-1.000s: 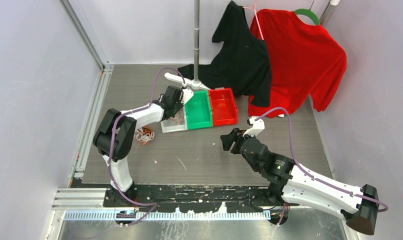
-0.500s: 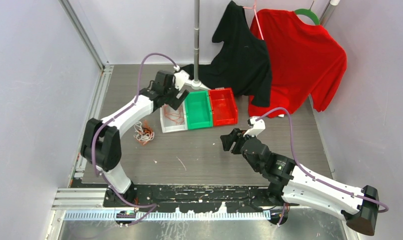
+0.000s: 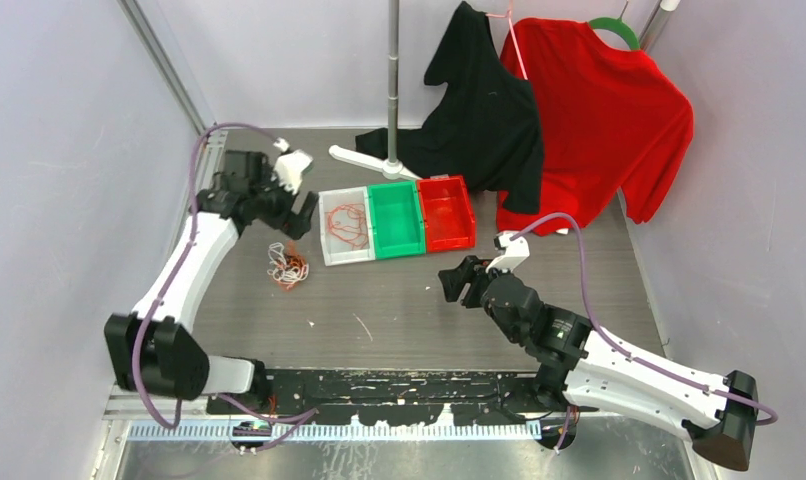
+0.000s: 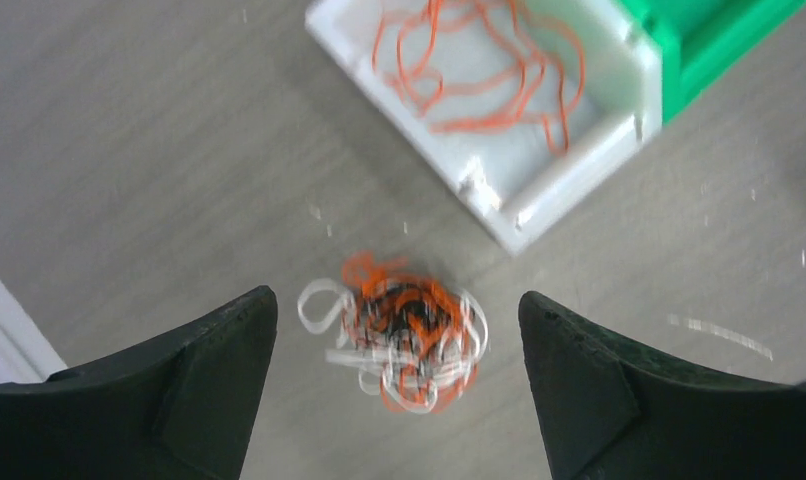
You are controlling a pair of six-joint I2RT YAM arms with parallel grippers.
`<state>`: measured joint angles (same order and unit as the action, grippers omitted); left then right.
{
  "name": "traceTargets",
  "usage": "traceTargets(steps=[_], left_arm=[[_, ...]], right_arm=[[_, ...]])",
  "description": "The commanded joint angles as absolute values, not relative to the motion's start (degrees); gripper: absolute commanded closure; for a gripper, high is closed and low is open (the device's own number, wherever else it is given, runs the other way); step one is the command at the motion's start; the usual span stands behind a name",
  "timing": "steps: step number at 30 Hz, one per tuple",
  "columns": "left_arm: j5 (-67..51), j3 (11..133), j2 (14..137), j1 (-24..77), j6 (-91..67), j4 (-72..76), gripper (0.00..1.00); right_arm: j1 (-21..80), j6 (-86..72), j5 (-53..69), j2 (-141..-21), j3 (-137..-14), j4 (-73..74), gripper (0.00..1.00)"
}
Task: Untangle the cables
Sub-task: Untie the cable.
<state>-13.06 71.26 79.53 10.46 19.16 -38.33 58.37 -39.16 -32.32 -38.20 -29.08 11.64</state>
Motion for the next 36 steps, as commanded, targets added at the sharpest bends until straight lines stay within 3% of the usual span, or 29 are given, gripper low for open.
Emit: traceTargets(steps=[1,5,12,16,25,28,29,31,36], left_arm=[[-24.4,64.4,73.3,1.7,24.2,-45.5,0.13],[-26.6,60.9,73.2,-5.0,27.9,-46.3,0.31],[-24.3,58.5,76.9,-6.1,29.2,-41.1,0.42],[-23.2,56.2,79.0,-6.2,39.8,-37.7,0.54],[-25.2,59.2,84.6,-6.2,56.2,-40.3,0.58],[-25.1,59.8,86.1,-6.2,57.9,-39.8,0.7],[-24.9,59.7,86.6,-6.3,58.9,-39.8,0.84],[-25.2,60.0,87.1,-6.3,59.8,-41.0,0.99],[-31.2,60.8,82.6,-6.3,60.0,-47.8,1.0]], right_arm=[[58.2,-38.6,-31.1,-39.6,-31.2,8.1,0.34],[58.2,-38.8,-29.6,-42.3,-31.5,6.7,0.36],[58.2,-39.5,-28.3,-43.2,-31.8,5.9,0.38],[58.2,-39.9,-28.1,-42.4,-31.6,6.6,0.39],[58.2,-39.9,-27.1,-43.1,-31.5,5.7,0.4],[58.2,-40.0,-26.6,-43.9,-31.5,5.2,0.4],[58.2,-39.9,-26.5,-44.1,-31.6,5.1,0.41],[58.2,-40.0,-26.5,-44.4,-31.9,5.1,0.43],[58.2,-39.6,-26.2,-45.1,-32.5,4.9,0.45]])
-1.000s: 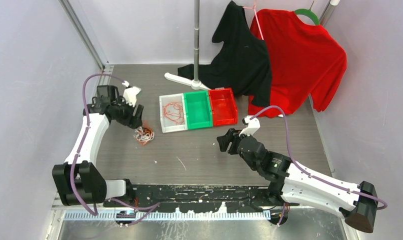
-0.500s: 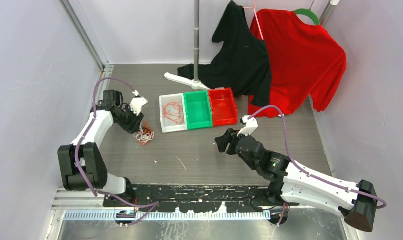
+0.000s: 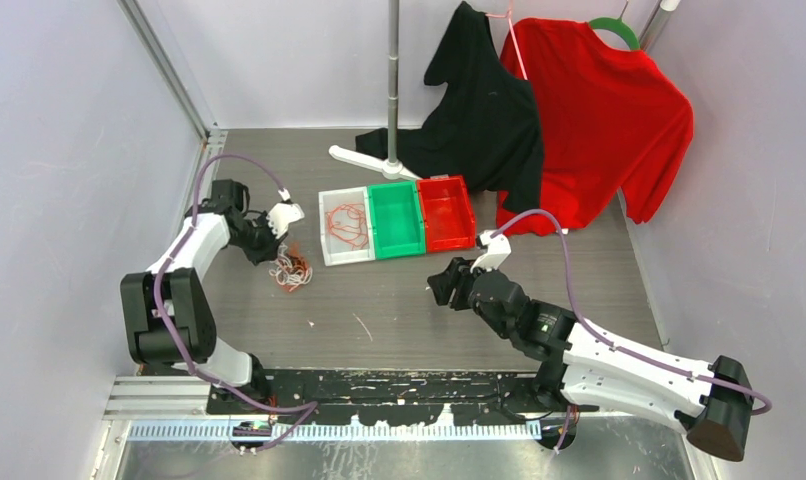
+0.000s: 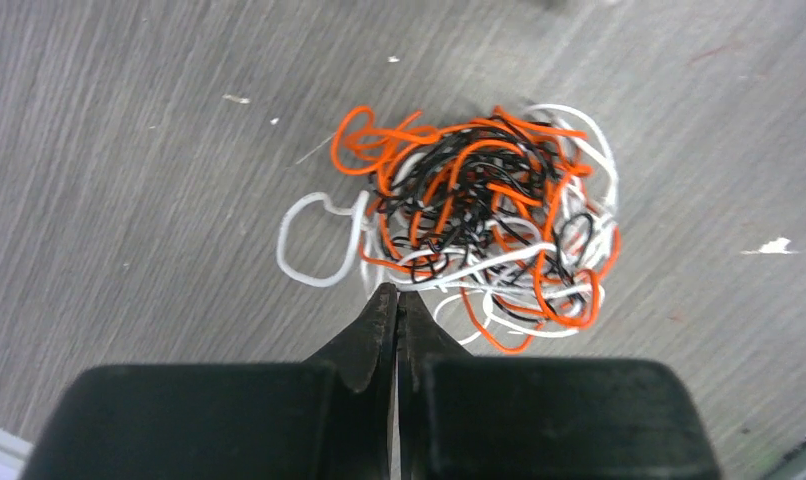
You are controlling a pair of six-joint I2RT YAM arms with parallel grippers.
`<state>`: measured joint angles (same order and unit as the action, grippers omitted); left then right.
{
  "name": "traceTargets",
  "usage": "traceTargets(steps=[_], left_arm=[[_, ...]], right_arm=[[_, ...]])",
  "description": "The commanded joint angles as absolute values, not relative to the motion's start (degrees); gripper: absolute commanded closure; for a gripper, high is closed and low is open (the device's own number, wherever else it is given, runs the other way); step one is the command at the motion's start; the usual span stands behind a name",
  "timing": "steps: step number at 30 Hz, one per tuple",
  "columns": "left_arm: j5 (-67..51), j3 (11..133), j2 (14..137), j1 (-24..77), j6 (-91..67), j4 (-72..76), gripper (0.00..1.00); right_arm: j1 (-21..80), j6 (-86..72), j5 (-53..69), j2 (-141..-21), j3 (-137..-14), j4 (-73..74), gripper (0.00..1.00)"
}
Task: Untangle the cables
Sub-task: Untie the cable.
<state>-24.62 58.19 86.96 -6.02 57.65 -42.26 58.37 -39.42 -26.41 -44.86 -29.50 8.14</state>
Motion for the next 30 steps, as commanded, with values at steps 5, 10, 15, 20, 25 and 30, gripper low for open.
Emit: traceTargets(steps=[5,10,15,20,25,30], left_arm=[[-42.6,65.5,75.4,-6.2,59.4,-61.8,1.0],[-51.3,70.0,69.8,-5.7,49.4,-70.1,1.0],[-49.8,67.5,62.0,-4.9,41.3,-68.5,0.97],[-36.5,61.9,59.3,-4.8,46.2,-61.6,0.38],[-28.3,65.6,70.9,-4.8,51.0,-60.1,0.23],[-24.3,73.2,87.0,-4.9,52.6,-62.2,0.28]], right_arm=[[58.2,-39.1,-25.3,-46.9,-33.1,3.2,0.46],[58.3,-38.0,-23.3,-51.1,-35.1,-0.7,0.47],[58.2,-35.9,-20.8,-56.3,-38.3,-4.1,0.46],[58.2,-36.0,-19.8,-58.3,-39.1,-5.1,0.37],[58.3,-36.5,-20.1,-57.1,-37.8,-5.6,0.33],[58.3,-36.6,-20.7,-55.9,-37.4,-4.8,0.34]])
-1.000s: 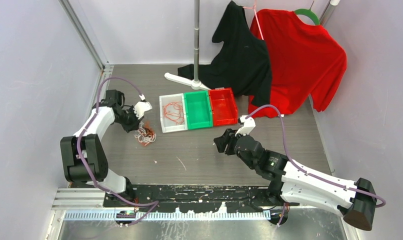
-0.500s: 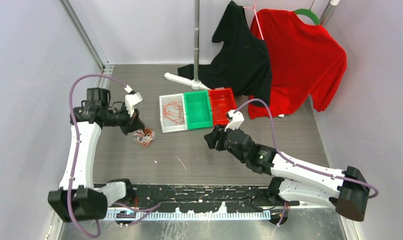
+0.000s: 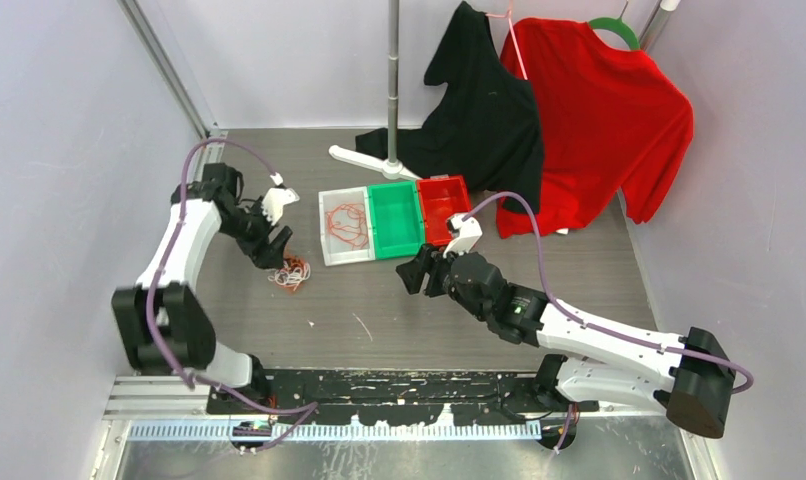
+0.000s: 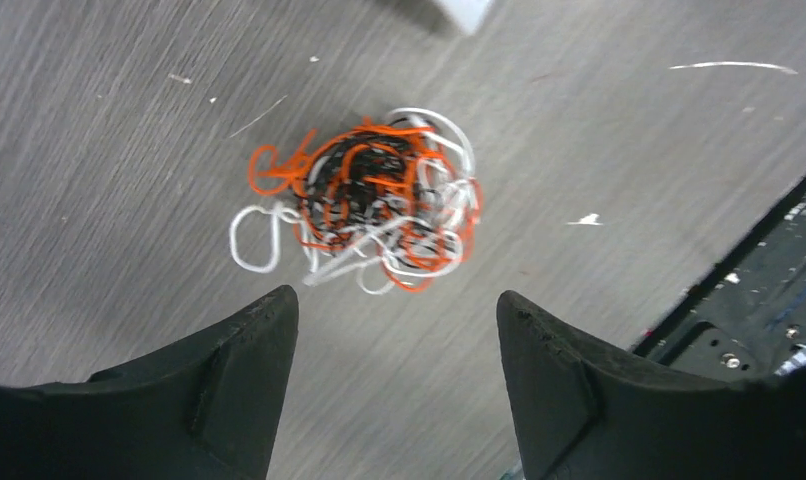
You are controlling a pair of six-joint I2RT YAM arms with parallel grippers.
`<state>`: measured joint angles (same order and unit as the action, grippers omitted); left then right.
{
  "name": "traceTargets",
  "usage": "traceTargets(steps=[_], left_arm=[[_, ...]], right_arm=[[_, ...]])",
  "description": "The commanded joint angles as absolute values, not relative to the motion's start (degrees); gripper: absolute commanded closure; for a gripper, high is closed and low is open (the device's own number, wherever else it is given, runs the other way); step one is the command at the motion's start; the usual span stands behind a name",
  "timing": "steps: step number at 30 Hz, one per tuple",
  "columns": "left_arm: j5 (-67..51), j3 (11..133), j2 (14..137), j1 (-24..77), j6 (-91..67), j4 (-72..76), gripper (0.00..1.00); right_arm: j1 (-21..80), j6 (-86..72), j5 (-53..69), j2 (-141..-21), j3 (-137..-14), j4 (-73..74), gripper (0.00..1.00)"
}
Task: Untangle the cables
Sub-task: Untie the cable.
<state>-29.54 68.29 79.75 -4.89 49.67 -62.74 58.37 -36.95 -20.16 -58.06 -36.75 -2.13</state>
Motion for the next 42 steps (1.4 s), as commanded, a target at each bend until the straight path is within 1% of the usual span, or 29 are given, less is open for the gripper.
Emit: traceTargets(steps=[1,5,12,20,21,23,27,29,30,37,40,42], left_arm=[[-24.3,73.9,88.8,-4.9,53.3,-62.2,0.3],[-25.6,74.6,92.2,-5.2,54.7,-59.8,0.35],[-25.6,72.6,94.2,-5.2,58.2,-53.9,0.38],[-26.5,71.0,96.2,-5.2,64.5,-58.8,0.51],[-26.3,70.6,95.9,-5.2,64.9,-58.8,0.55],[-26.2,70.8,95.5,-5.2,65.0,-60.4,0.68],[-28.0,72.9,94.0,-5.1,63.3,-66.6,0.86],[-30.8,72.8,91.3,-5.0,62.0,-69.1,0.97],[-32.0,72.3,89.6,-4.7,60.9,-69.8,1.0],[-36.8,69.4,74.8,2.4,44.0,-68.1,1.0],[-37.0,69.1,69.3,8.6,37.8,-67.7,1.0],[-37.1,68.8,66.9,12.1,34.1,-67.2,1.0]], right_arm=[[58.3,-36.5,-20.8,-55.8,-37.4,-4.6,0.34],[58.3,-36.5,-21.0,-55.4,-37.1,-4.3,0.35],[58.3,-37.0,-20.2,-56.4,-37.0,-4.8,0.38],[58.3,-37.2,-20.3,-56.1,-37.1,-4.5,0.43],[58.3,-37.2,-20.3,-56.0,-37.1,-4.4,0.44],[58.3,-37.2,-20.4,-55.8,-37.3,-4.2,0.46],[58.3,-37.3,-20.2,-55.5,-37.3,-4.0,0.5],[58.3,-37.4,-20.1,-55.3,-37.3,-4.1,0.51],[58.3,-37.4,-20.1,-55.4,-37.3,-4.2,0.52],[58.3,-37.4,-20.4,-56.5,-37.4,-6.1,0.51],[58.3,-36.6,-22.2,-57.5,-37.8,-6.9,0.45],[58.3,-35.9,-22.6,-58.6,-38.8,-7.3,0.42]])
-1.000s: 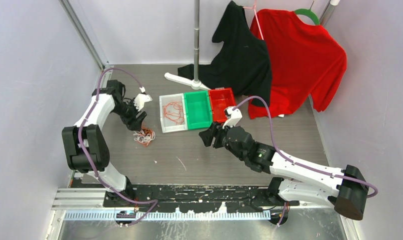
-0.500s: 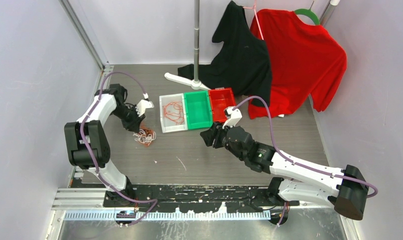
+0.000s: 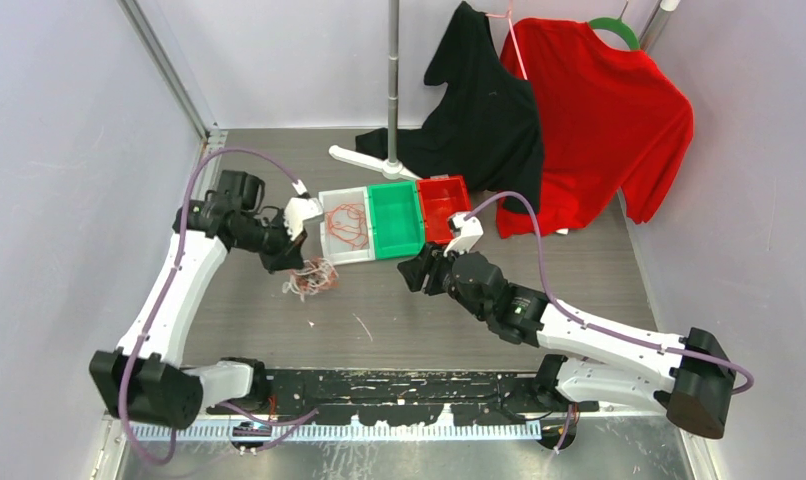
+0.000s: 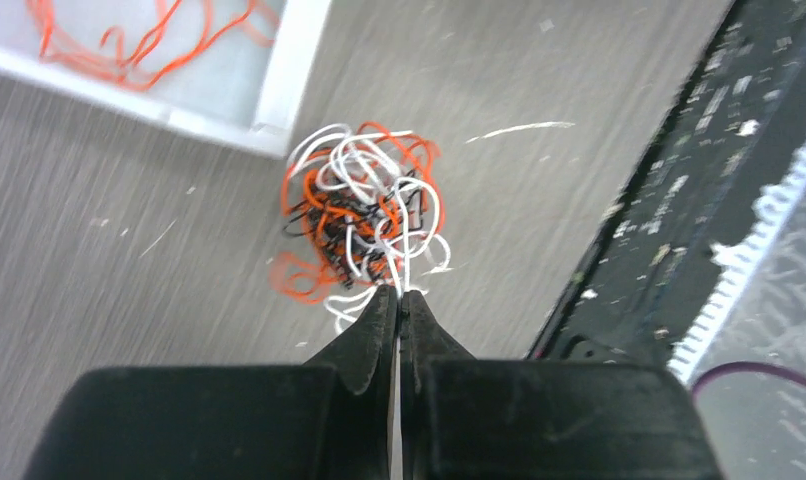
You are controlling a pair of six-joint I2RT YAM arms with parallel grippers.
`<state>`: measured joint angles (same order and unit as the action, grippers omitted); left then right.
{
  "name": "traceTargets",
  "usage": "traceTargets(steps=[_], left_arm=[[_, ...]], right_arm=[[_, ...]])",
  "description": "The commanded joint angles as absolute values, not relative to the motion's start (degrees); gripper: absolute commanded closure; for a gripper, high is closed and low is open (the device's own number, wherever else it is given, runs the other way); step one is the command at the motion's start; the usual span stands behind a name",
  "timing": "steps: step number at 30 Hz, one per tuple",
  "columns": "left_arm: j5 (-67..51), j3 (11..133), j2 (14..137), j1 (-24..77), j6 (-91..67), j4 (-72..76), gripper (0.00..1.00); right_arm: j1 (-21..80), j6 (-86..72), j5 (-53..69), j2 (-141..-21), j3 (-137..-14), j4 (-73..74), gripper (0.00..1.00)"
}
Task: Untangle the cables
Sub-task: Untie the cable.
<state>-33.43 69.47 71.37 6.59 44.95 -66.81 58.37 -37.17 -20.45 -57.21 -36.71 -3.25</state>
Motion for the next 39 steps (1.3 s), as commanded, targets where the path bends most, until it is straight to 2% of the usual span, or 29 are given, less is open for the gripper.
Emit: traceTargets(steps=[1,7,15,25,39], left_arm=[[-36.8,68.8,66.1,13.5,31.6,-66.8,1.0],[-33.8,67.3,63.4,19.1,24.8,-63.5,1.0],[-34.5,64.8,63.2,21.7,20.3,-60.0,1.0],[-36.7,62.9,60.5,22.2,14.9,-57.3,1.0],[-43.0,65.1,60.8,22.2,11.8,-57.5,1.0]], right_arm=[[58.3,-35.5,-22.4,-59.4,-39.3,-7.4,0.41],[58.3,-34.3,-19.5,-64.2,-40.8,-8.5,0.24],[60.3,-32.7,-11.6,-66.8,-40.5,-17.4,0.17],[64.8,-31.0,-10.4,-75.5,-43.5,-25.5,0.16],[66.0,-32.4,-9.0,-82.1,-47.1,-26.9,0.16]])
